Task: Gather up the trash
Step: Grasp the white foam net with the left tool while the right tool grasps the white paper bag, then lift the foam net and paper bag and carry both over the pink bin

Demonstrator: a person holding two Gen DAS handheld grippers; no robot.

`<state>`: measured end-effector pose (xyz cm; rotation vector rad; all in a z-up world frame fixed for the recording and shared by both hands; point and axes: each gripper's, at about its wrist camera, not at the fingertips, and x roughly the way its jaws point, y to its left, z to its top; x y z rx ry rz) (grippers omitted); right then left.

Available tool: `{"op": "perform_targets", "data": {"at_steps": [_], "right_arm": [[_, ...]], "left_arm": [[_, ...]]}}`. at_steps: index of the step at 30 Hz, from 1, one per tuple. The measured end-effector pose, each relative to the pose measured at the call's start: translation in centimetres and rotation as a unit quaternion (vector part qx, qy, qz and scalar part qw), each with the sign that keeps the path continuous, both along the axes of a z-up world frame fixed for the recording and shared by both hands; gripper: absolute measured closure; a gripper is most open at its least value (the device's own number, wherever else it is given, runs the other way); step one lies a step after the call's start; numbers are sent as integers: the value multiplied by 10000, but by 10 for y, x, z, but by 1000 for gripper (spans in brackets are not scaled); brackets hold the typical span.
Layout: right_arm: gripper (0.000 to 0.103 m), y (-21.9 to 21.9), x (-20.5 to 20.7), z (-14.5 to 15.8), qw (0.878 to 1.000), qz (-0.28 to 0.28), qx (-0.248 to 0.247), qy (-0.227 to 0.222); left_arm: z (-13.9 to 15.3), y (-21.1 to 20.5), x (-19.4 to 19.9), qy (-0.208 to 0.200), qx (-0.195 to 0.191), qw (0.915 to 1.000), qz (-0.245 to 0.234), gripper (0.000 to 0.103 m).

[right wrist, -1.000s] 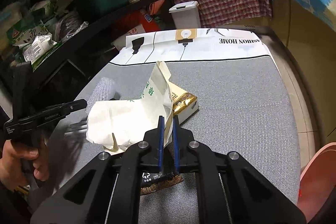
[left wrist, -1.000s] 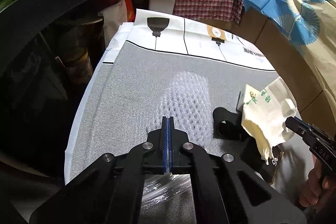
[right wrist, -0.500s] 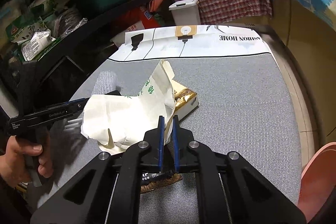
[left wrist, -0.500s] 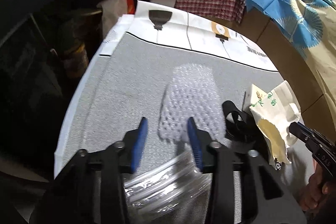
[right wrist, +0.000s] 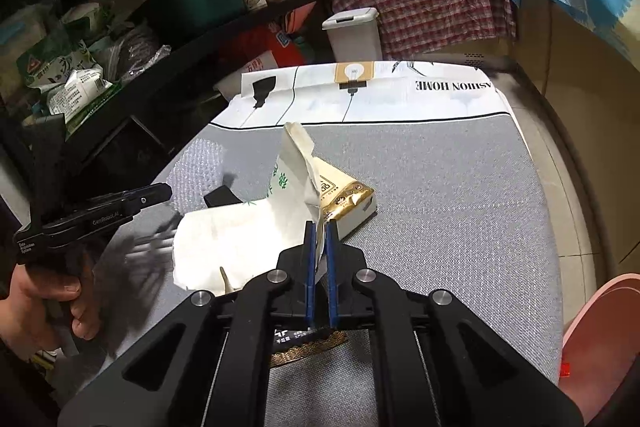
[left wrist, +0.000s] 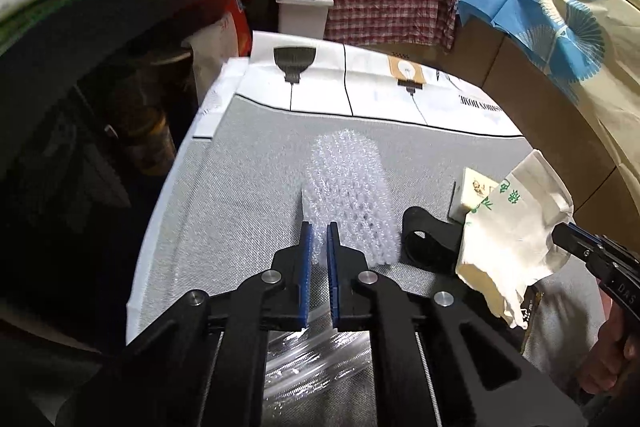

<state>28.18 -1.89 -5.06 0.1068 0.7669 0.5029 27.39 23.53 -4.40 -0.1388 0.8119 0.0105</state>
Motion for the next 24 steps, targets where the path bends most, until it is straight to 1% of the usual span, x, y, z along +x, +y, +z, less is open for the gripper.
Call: {"op": "perform_targets", "data": {"at_steps": [6,12,15,24], "right_arm": [[98,-3,-10,17,9998,-40,18,-179],[98,-10,-24,39,9991,-128,-68,-403],[98,-17,-35,53,9982,-233,-155,-528],[98,-40,-66,80,9952,-573,-368,-702]], "left_arm": [[14,-6,-13,-158,164,9997,-6,96],[31,-13,-30,-338,196,9992,11,96],[39,-18,-40,-428,225,9988,3,96],[65,-44,-76,-692,282,9971,-109,96]]}}
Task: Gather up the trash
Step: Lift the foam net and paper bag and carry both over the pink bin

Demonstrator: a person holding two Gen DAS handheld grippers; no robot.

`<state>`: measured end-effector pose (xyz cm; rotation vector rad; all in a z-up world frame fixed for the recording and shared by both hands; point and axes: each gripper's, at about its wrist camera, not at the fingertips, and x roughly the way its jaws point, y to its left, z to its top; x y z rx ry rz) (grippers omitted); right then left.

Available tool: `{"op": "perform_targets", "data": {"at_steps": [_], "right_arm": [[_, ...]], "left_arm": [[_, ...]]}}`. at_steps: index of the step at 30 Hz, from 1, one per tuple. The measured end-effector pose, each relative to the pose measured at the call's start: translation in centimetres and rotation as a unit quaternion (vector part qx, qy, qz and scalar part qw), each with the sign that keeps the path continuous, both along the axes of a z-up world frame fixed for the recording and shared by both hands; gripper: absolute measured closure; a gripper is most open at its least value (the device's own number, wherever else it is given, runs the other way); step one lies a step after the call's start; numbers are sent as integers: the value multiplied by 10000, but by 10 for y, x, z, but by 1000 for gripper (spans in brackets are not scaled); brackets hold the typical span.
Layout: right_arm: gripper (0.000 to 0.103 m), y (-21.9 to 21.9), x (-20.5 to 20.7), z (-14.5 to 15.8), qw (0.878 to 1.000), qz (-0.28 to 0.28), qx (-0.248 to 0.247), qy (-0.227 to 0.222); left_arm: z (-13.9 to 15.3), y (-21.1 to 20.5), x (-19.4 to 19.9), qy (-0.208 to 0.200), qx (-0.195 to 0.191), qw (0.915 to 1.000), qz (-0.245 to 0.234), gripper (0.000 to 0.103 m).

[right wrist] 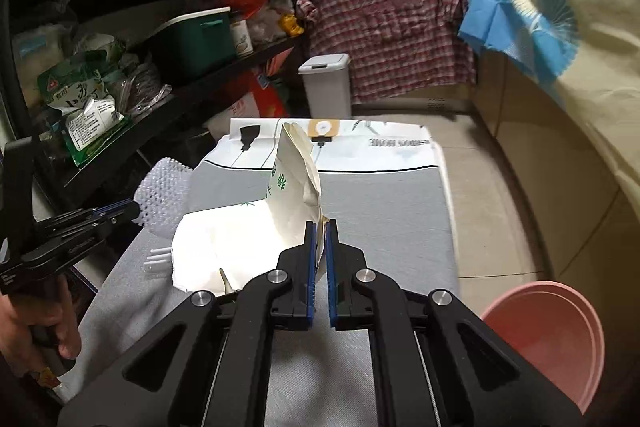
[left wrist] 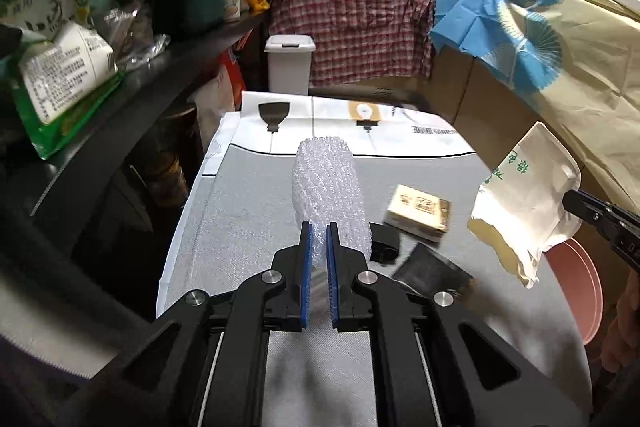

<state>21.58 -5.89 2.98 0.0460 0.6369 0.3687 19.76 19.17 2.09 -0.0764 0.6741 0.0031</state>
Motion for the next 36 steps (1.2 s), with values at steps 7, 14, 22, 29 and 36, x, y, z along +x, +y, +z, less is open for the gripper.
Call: {"op": "perform_targets", "data": {"at_steps": [7,14,22,29,36], "right_arm": [[98,-24,-23,16,9995,-297,-79,-102],[98,-60,-45,28,9979,-602,-169,-140],[98,-100,-64,37,9955,-896,-250,-201],[98,-126,-76,41,9928,-1119,-327,-277],[98,-156,-84,39,9887,-1431,-318,-306]], "left_arm": [[10,-21,-24,-115,11,9998,-156,96],[12,-44,-37,-171,-68,9993,-316,96],[9,-67,-44,-144,-101,9986,-506,96],[10,-81,-48,-159,-130,9979,-620,96],[10,-98,-53,-163,-179,9966,-793,96]]}}
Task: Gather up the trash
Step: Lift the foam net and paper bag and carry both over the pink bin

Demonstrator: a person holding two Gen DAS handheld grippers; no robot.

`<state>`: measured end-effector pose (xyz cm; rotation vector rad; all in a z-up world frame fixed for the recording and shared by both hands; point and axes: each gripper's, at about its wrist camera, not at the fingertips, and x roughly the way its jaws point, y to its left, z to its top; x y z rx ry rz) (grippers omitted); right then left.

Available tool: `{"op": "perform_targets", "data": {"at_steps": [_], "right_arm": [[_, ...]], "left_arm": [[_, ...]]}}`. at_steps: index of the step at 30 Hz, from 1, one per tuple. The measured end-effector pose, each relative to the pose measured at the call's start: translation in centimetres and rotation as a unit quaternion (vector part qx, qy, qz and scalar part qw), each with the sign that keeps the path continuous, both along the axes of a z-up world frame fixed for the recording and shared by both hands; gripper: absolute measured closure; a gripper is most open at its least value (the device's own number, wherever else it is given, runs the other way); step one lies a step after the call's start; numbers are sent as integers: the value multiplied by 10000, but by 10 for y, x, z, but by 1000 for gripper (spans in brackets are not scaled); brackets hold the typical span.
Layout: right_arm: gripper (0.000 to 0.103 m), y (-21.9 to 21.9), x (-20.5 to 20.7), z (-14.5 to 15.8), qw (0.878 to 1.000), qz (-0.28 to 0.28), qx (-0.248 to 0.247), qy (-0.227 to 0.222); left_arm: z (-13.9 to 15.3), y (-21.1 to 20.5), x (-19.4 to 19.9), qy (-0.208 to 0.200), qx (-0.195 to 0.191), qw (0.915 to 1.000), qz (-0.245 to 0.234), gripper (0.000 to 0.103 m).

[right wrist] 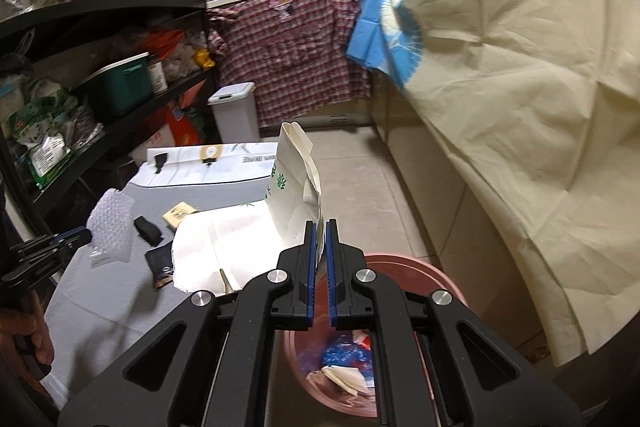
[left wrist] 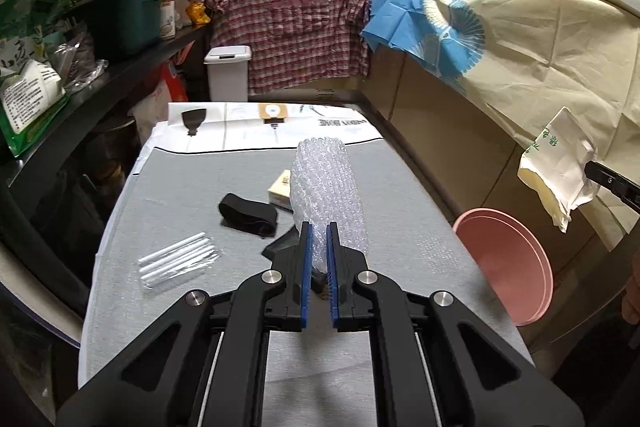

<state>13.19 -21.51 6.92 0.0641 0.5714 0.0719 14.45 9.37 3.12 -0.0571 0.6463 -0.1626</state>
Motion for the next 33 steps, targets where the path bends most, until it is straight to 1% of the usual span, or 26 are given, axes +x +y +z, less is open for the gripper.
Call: {"op": "perform_targets", "data": {"at_steps": [6,11,16,23,33], "right_arm": [[98,-33,-1,-12,9990,-423,135,69],[98,-51,-1,-22,9977,-663,143,92],[98,-67,1,-29,9959,-891,87,101],[98,-88,3,-33,9927,-1187,183,147],[97,-104,7,-42,9894,-1415,218,261]], "left_arm": [[-2,-18,-5,-6,26,9998,-192,96],[-3,-34,-8,7,5,9995,-300,96],[-1,-59,-11,-43,57,9987,-511,96],[0,-98,-15,-7,38,9966,-826,96],[-28,-156,-6,306,-11,9930,-1141,96]]}}
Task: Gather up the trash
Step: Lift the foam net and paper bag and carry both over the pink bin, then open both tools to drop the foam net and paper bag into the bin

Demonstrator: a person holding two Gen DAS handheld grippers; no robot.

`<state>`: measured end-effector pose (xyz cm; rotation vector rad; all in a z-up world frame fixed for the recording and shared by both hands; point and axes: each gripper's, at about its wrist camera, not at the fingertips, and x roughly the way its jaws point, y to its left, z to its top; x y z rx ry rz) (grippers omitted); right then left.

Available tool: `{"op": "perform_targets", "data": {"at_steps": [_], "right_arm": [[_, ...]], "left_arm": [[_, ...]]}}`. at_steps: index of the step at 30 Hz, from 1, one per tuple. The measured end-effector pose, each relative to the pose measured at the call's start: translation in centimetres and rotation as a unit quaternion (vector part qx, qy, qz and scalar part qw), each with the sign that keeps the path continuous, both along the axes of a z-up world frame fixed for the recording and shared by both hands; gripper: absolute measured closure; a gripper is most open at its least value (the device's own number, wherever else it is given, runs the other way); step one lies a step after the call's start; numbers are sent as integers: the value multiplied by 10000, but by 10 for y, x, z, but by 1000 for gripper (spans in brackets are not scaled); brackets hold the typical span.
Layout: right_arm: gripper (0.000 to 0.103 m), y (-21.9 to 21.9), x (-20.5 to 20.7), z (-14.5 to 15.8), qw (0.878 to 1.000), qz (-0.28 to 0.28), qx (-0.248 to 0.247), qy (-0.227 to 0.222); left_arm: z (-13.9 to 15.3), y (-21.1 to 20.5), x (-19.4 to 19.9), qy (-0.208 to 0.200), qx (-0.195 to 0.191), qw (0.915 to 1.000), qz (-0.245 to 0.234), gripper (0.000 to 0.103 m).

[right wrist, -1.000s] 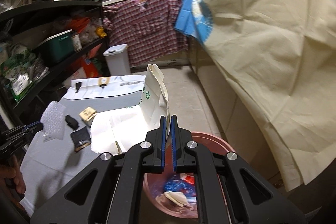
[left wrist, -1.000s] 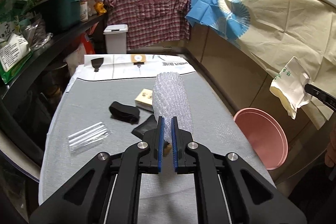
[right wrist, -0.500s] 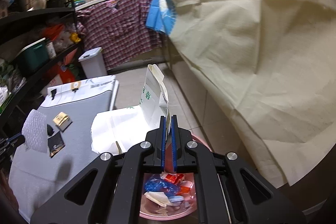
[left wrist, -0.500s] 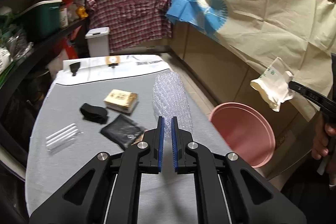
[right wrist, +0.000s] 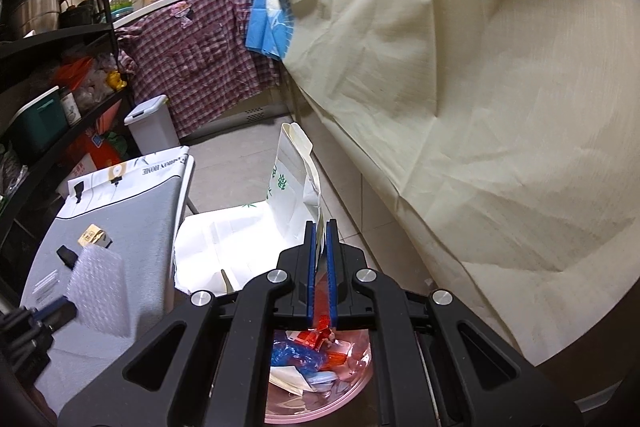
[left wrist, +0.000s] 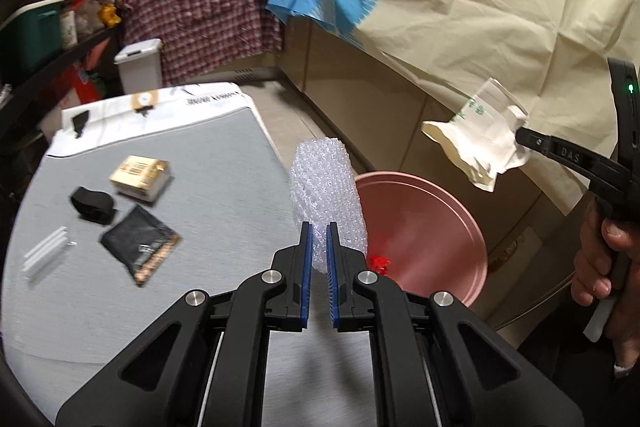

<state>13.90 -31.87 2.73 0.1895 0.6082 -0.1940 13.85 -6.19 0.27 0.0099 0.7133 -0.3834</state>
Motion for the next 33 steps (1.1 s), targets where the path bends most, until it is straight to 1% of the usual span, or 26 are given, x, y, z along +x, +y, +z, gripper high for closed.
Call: {"op": "perform_targets", "data": {"at_steps": [8,22,24,26,27,28,29,30,31,32,33], "right_arm": [[97,-5,13,-7,10000,-44,-43,46],[97,-6,29,-18,9998,-22,-27,178],[95,-7,32,-19,9998,-10,-9,195],[92,-6,34,-20,9997,5,2,235],[91,-5,35,-22,9996,23,-3,277],[89,-5,36,-24,9995,41,-7,315],[85,-4,37,-25,9994,71,-5,337],[81,-3,37,-25,9994,78,-13,339],[75,-2,37,-25,9994,76,-28,327],[73,-2,37,-25,9995,74,-28,319],[73,-2,37,-26,9995,70,-13,316]], "left_arm": [[-15,-34,7,198,9,9997,-112,96],[-38,-60,19,530,18,9982,-285,96],[-41,-64,22,608,-31,9976,-337,95],[-42,-65,23,695,-175,9965,-427,95],[-42,-66,24,712,-209,9962,-456,91],[-43,-67,24,724,-202,9959,-495,82],[-43,-66,24,705,-192,9960,-513,72],[-42,-66,23,665,-190,9962,-526,69],[-41,-65,22,644,-188,9963,-532,68],[-41,-63,22,651,-188,9962,-540,68],[-41,-62,21,662,-190,9961,-547,68]]}}
